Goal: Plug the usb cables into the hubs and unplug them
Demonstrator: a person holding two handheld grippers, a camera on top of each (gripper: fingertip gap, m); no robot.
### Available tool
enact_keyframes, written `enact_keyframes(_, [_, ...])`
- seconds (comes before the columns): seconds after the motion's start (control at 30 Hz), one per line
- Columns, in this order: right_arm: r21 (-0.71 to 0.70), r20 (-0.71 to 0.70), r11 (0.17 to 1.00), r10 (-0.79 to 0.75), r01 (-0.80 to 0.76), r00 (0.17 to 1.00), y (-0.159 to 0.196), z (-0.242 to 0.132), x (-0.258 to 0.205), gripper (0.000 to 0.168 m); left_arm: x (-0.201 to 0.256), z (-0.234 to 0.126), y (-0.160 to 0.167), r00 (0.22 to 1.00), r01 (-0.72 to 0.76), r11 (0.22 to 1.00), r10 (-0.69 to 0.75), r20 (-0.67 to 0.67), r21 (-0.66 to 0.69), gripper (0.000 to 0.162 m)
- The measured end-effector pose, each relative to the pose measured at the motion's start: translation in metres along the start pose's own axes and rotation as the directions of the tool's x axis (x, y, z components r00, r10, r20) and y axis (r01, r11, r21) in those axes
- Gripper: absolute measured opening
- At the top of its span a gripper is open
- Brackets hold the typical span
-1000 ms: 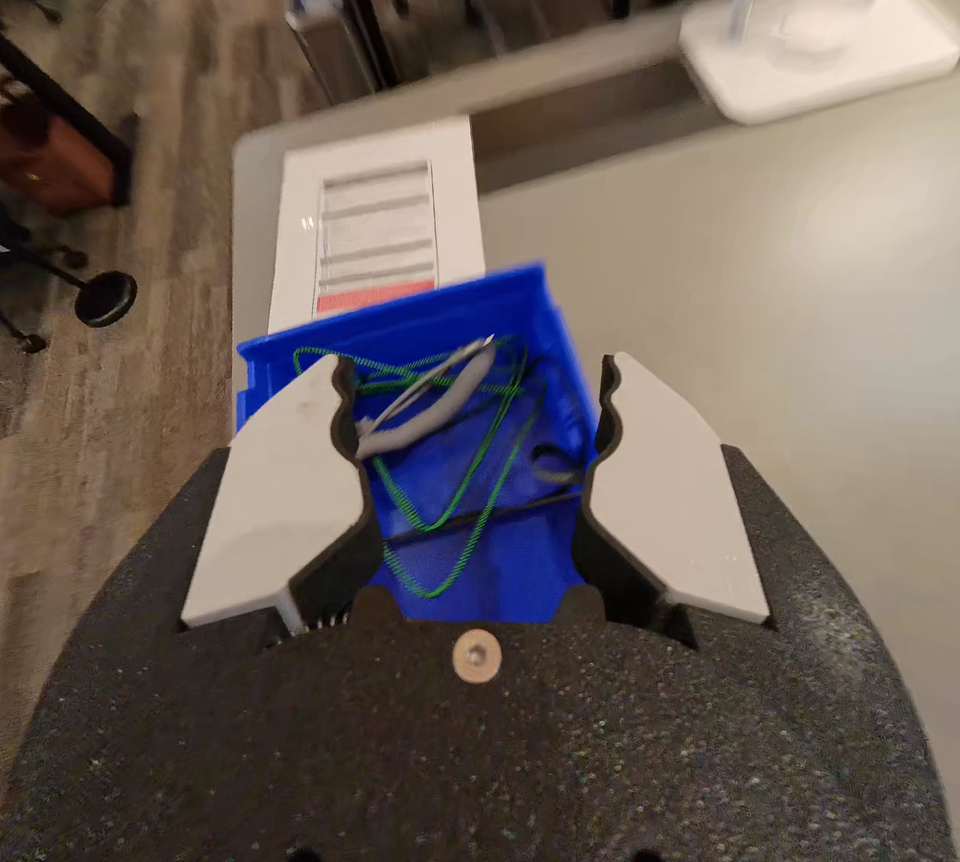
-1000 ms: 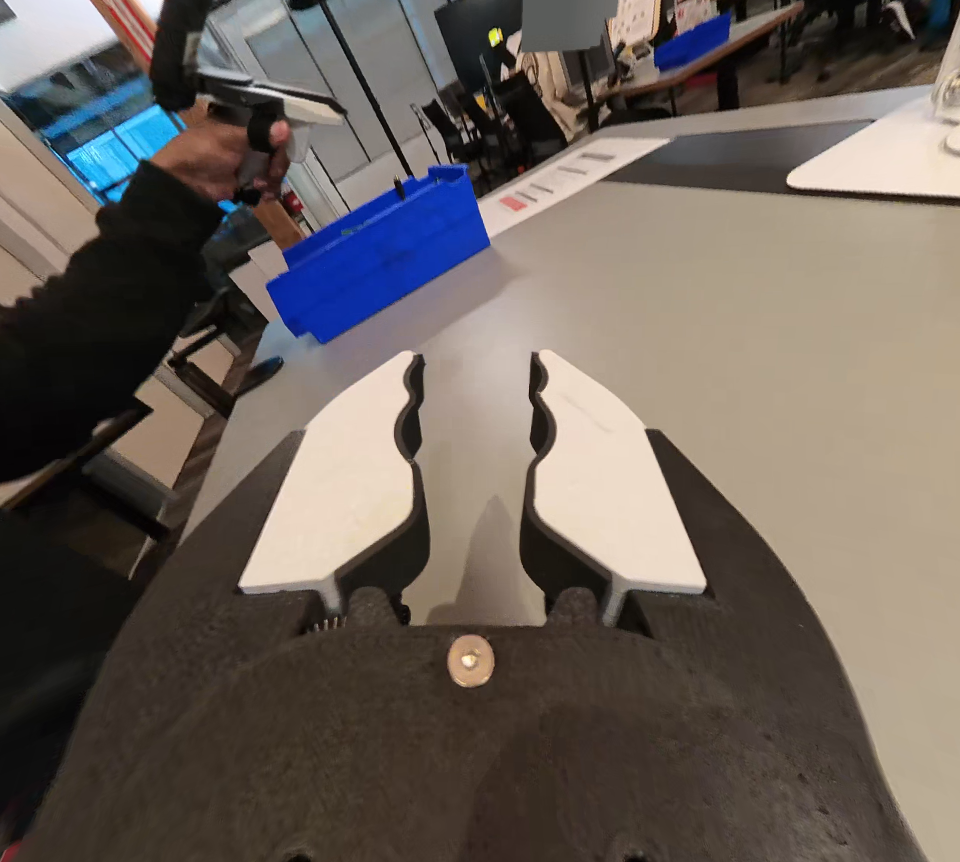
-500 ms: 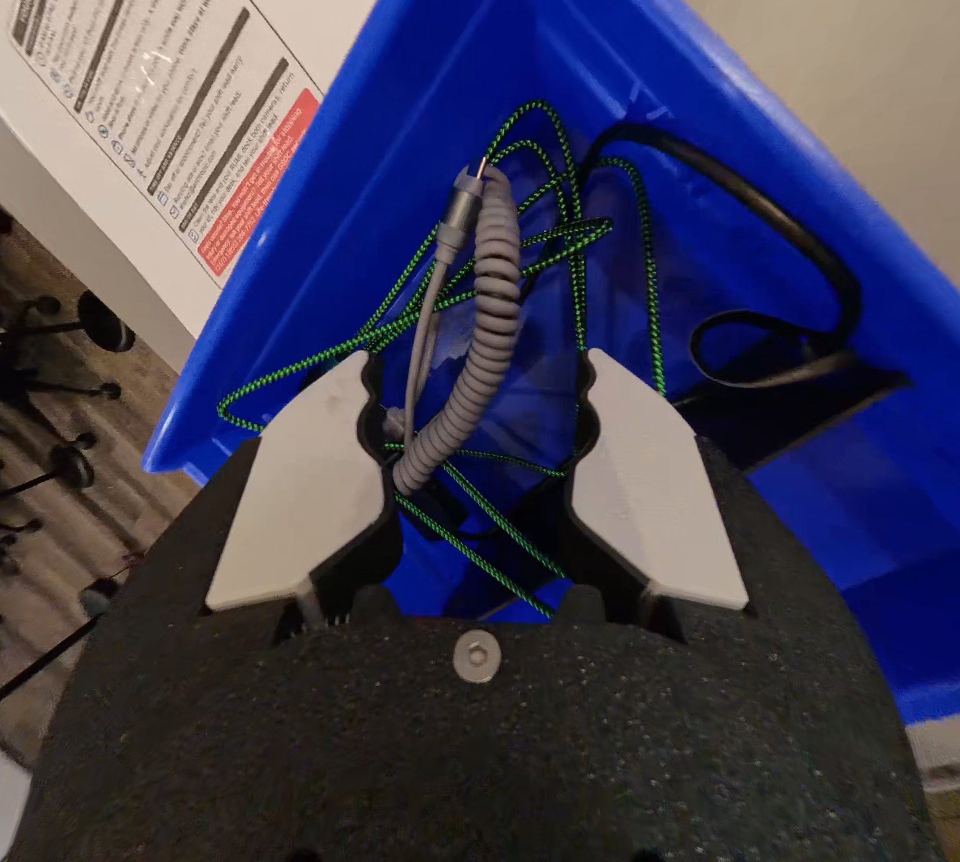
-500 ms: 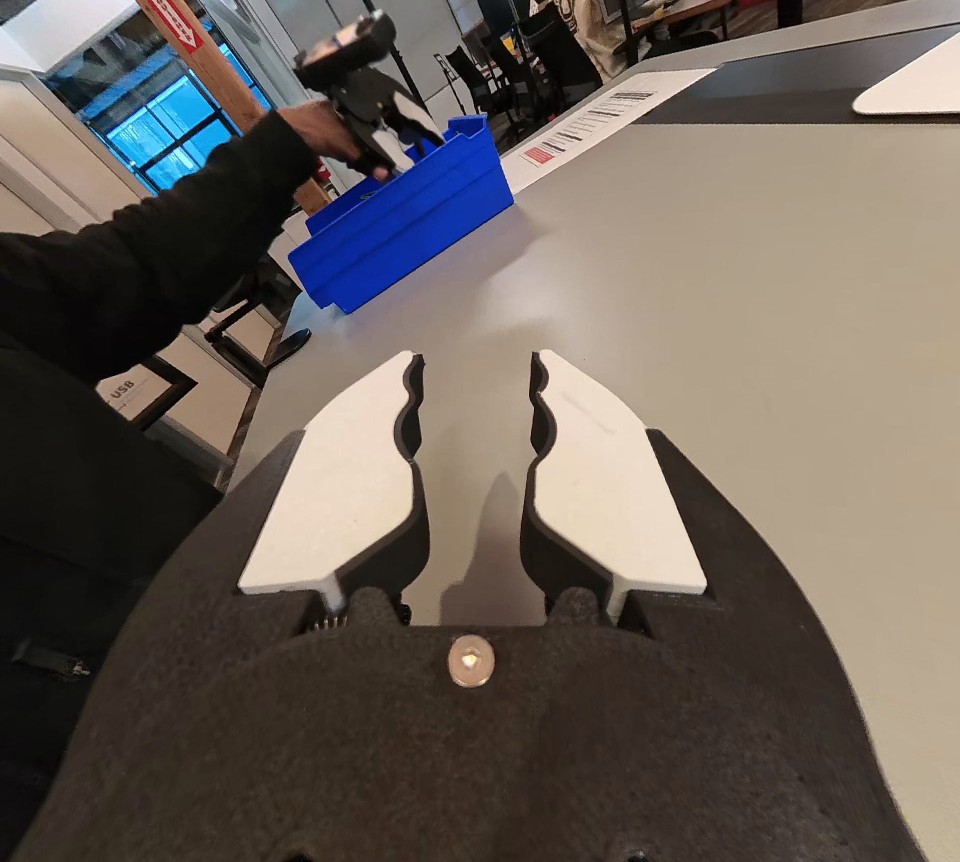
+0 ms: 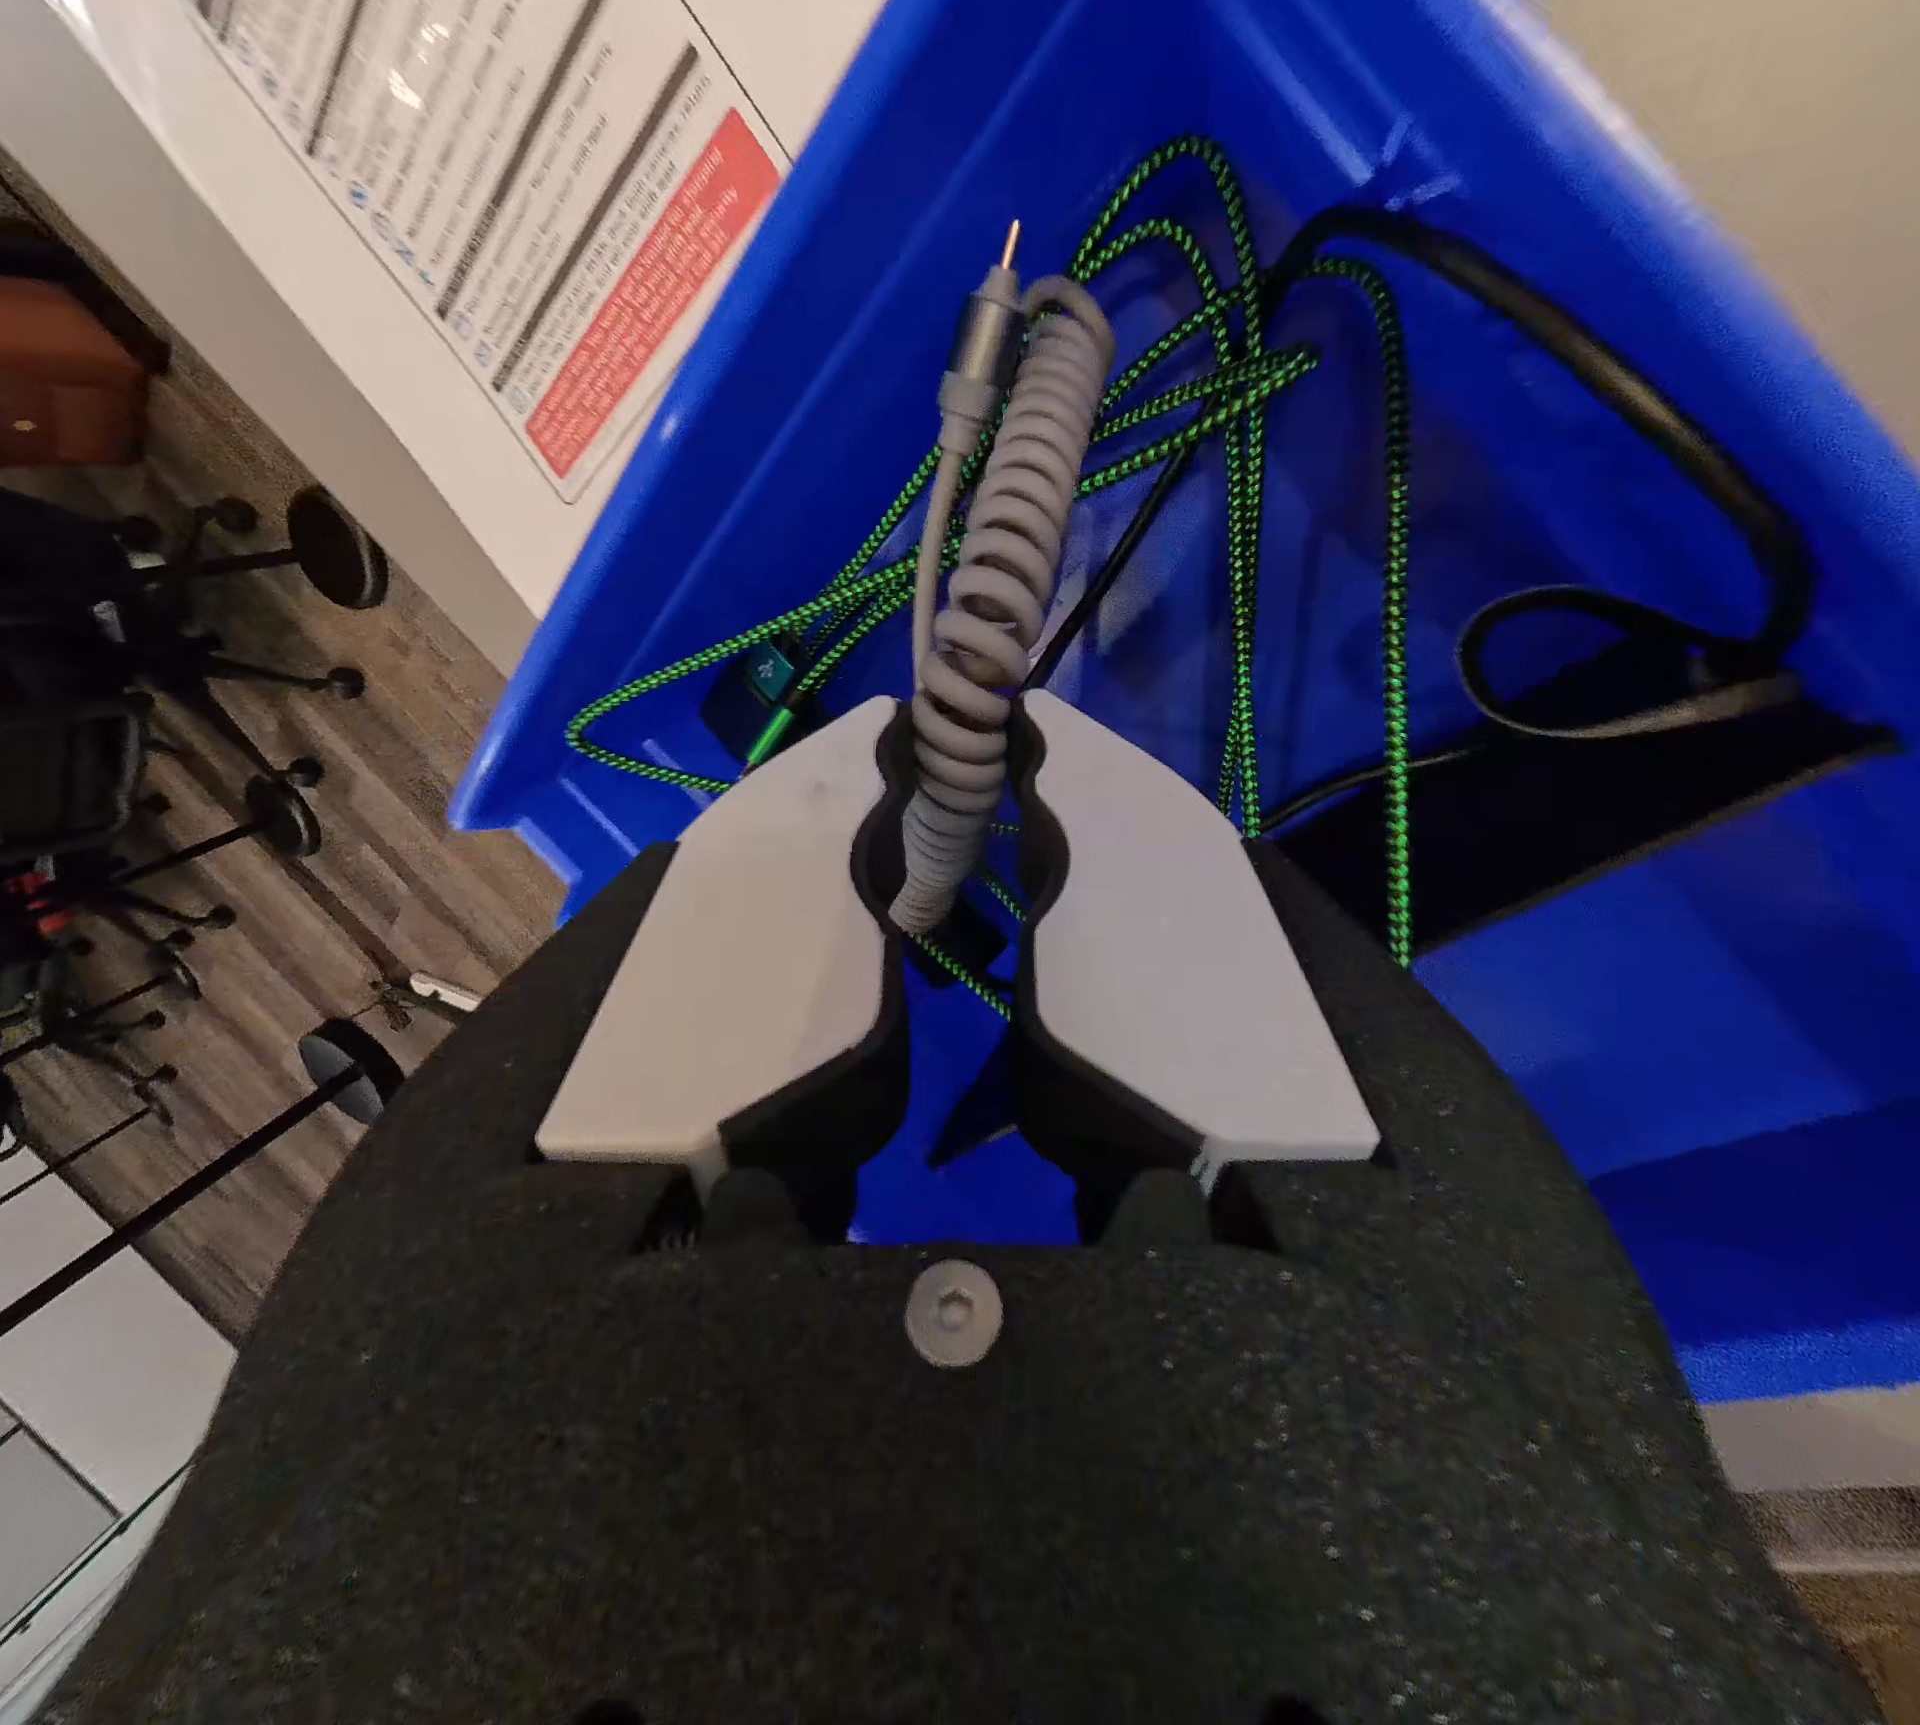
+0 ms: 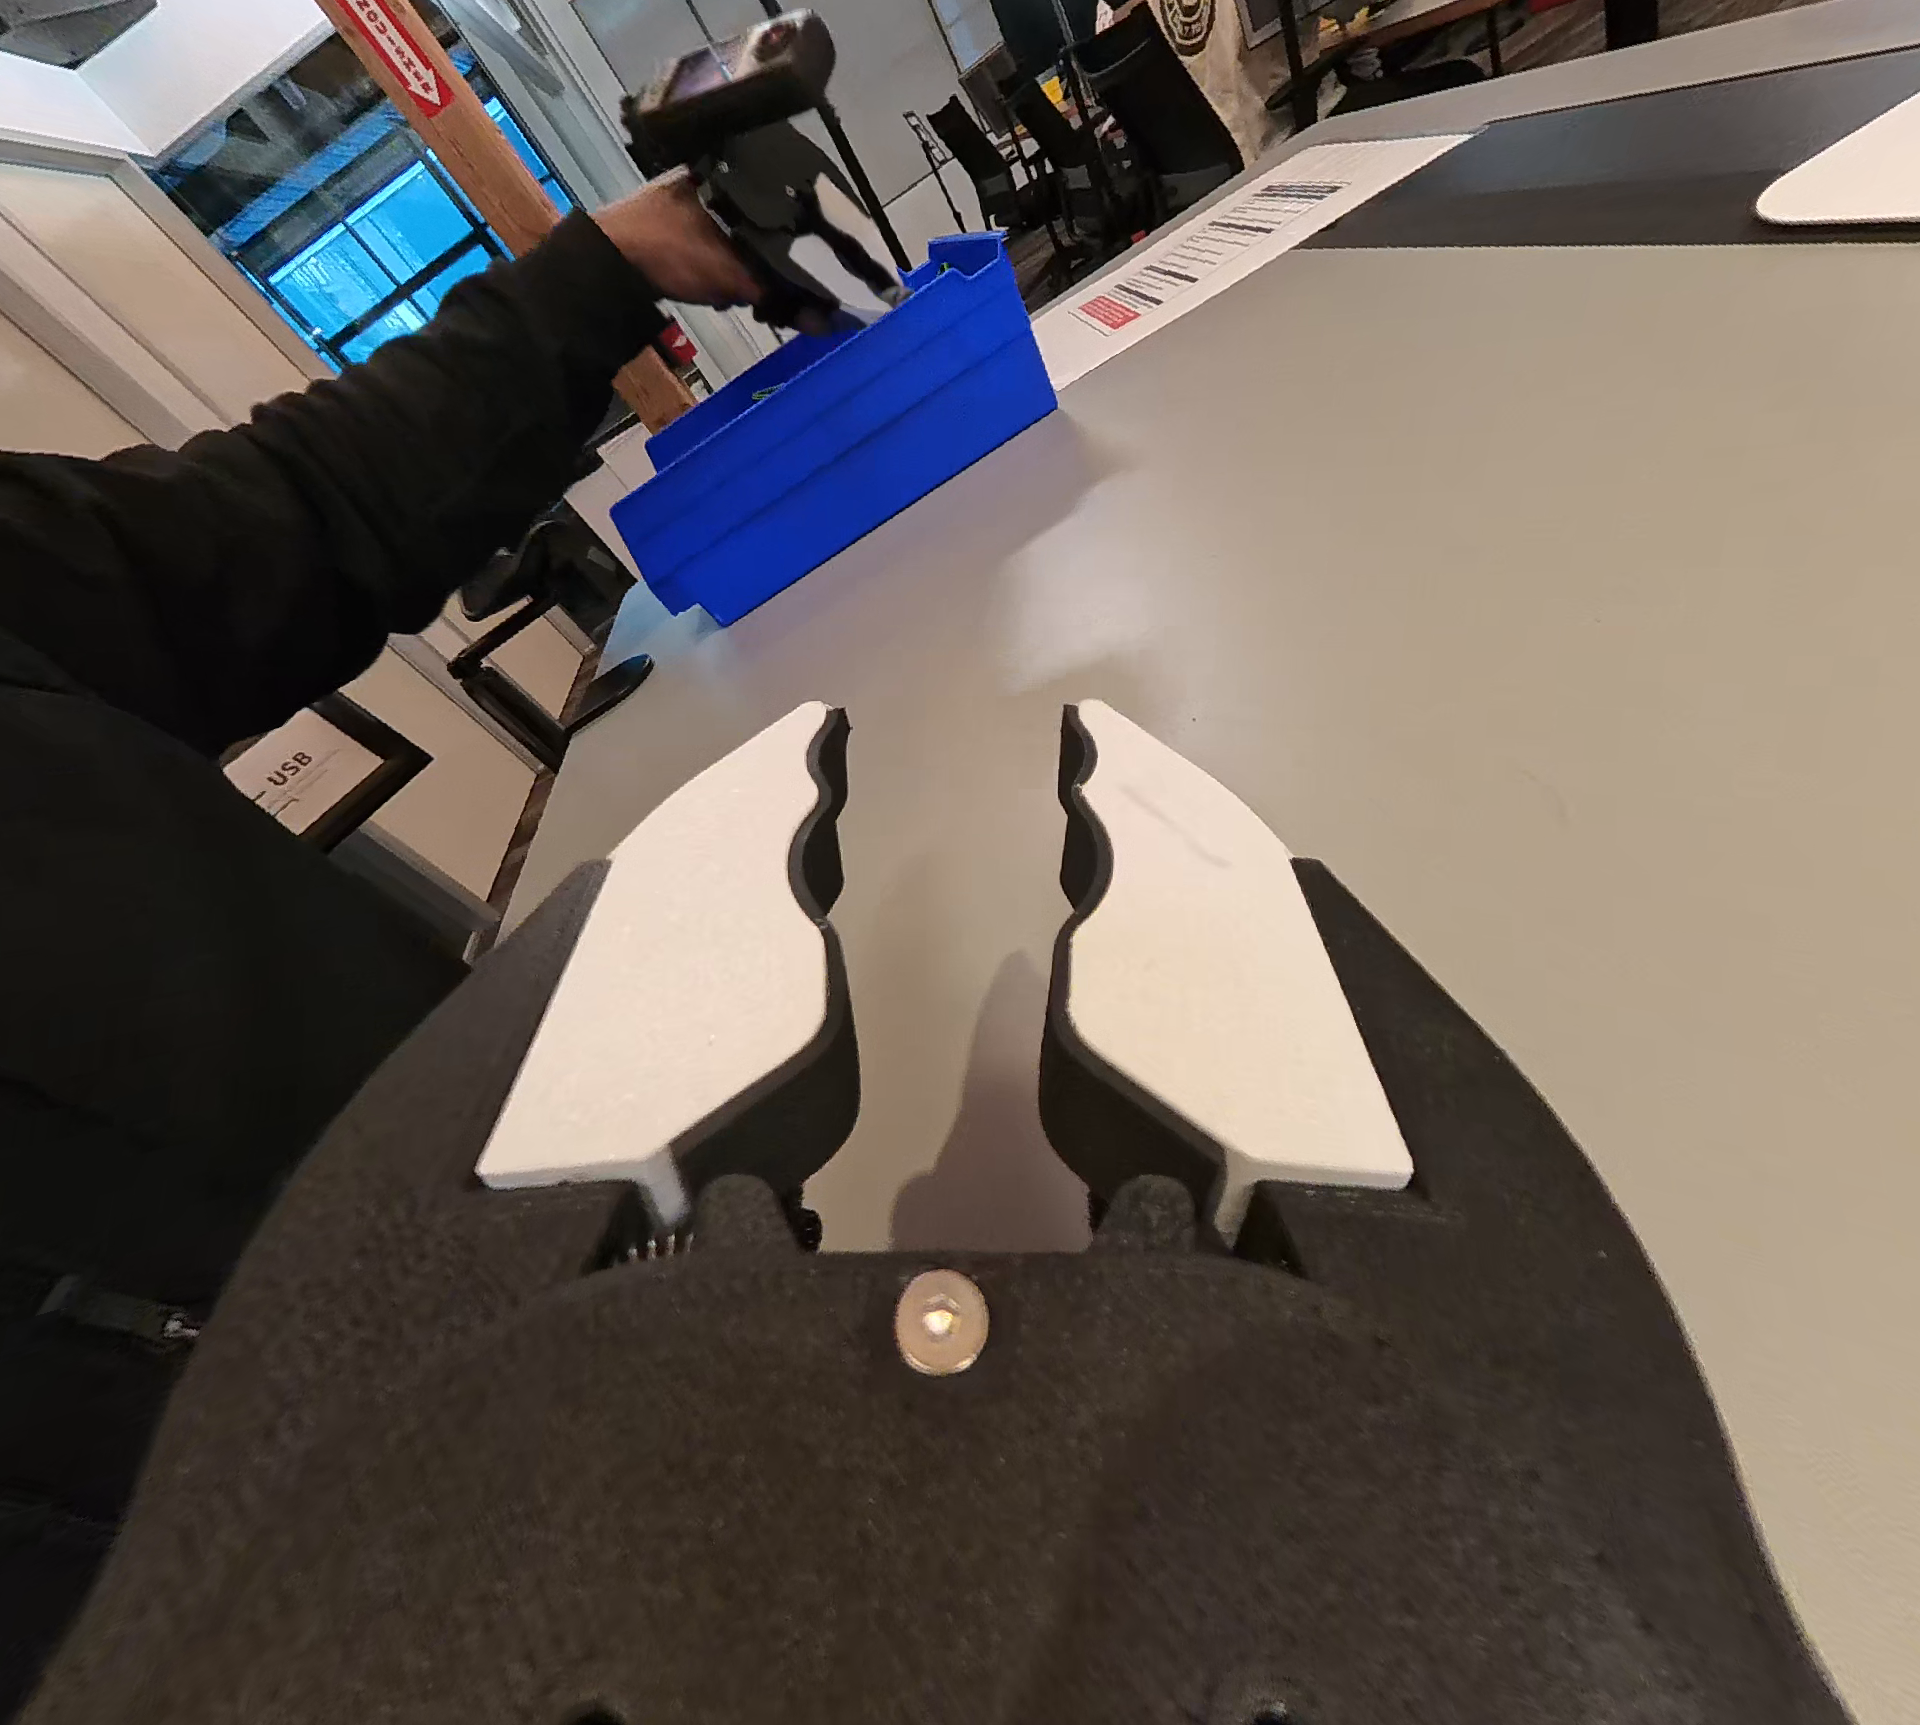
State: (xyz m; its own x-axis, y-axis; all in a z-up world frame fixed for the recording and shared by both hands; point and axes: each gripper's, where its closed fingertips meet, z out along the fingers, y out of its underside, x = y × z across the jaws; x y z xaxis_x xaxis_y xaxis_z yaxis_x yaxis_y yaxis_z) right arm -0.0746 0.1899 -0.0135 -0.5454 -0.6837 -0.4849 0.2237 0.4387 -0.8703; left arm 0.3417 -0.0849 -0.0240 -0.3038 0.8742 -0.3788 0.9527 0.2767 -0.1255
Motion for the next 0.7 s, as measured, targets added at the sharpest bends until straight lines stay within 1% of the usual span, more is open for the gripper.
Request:
enact_keyframes(0.03, [0.0,0.002,1.0,-0.003,0.003,1.0,0.0,0.0,-0.001,0.038,-0.001,-0.007,-0.002,1.0,0.0,1.0,0.0,0.009,0.011,0.017])
enact_keyframes(0.13, [-0.002,0.007,1.0,-0.01,0.01,1.0,0.001,-0.001,-0.002,0.038,-0.007,-0.026,-0.004,0.998,-0.006,1.0,0.005,0.057,0.009,0.017])
enact_keyframes(0.3, [0.003,0.021,1.0,-0.004,0.004,1.0,0.0,-0.002,-0.004,0.038,-0.015,-0.057,-0.011,0.993,-0.001,0.999,-0.004,0.121,0.048,0.016])
enact_keyframes(0.43, [-0.011,0.027,1.0,-0.012,0.012,1.0,0.003,-0.002,-0.007,0.038,-0.014,-0.067,-0.012,0.99,0.002,0.998,-0.01,0.14,0.059,0.016])
enact_keyframes(0.5, [-0.024,0.028,0.999,-0.023,0.024,0.999,0.005,-0.001,-0.009,0.038,-0.007,-0.063,-0.009,0.994,-0.01,0.999,0.005,0.112,0.051,0.016])
enact_keyframes(0.57, [-0.034,0.027,0.999,-0.036,0.037,0.999,0.007,-0.001,-0.011,0.037,0.001,-0.05,-0.001,0.998,0.007,1.0,-0.008,0.068,0.013,0.016])
enact_keyframes(0.63, [-0.038,0.025,0.998,-0.042,0.043,0.999,0.008,0.0,-0.011,0.037,0.003,-0.035,0.007,0.997,0.012,1.0,-0.01,0.072,-0.027,0.016])
enact_keyframes(0.7, [-0.034,0.023,0.999,-0.038,0.039,0.999,0.007,-0.001,-0.01,0.037,0.002,-0.021,0.013,0.996,0.051,0.998,-0.047,0.074,-0.045,0.017])
